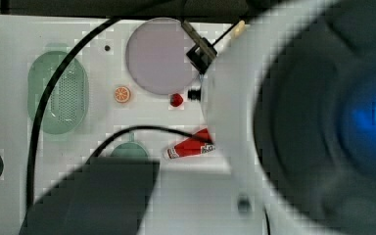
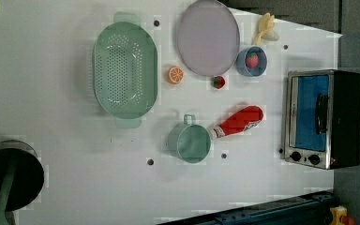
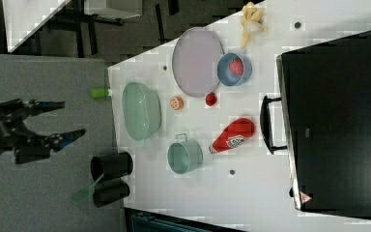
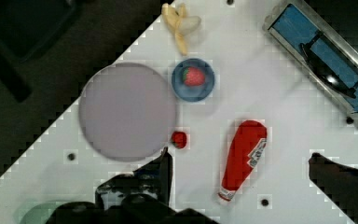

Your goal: Pick Ketchup from oven and place it on table.

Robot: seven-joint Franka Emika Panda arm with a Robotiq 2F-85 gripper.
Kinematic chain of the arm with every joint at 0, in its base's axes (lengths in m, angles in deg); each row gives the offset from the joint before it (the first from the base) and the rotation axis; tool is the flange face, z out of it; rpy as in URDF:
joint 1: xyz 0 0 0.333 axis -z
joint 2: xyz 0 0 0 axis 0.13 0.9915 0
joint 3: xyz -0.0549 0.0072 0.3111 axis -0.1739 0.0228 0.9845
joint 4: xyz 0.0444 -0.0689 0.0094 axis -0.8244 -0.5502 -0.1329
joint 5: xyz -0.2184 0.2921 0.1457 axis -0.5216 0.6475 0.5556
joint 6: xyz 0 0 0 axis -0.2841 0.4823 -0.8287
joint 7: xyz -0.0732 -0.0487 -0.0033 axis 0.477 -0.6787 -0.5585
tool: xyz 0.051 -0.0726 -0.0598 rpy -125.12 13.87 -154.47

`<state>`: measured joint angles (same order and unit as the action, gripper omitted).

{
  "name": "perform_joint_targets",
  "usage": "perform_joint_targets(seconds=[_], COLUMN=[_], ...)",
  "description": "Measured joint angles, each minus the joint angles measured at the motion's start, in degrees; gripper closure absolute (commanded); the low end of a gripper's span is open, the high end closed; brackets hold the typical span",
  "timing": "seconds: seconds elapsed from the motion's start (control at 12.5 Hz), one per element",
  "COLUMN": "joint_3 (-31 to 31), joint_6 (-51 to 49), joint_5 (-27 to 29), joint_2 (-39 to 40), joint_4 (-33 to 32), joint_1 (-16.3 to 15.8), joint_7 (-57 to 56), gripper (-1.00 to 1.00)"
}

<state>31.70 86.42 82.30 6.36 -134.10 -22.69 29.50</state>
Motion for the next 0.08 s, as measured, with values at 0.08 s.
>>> perform_joint_targets(seconds=[0.08], joint_3=[0.0], joint_6=[-0.4], joint_5=[-0.2], joint_2=[1.4], joint_4=[-0.2], joint_1=[0.5], joint_7=[0.0], gripper=[-1.0])
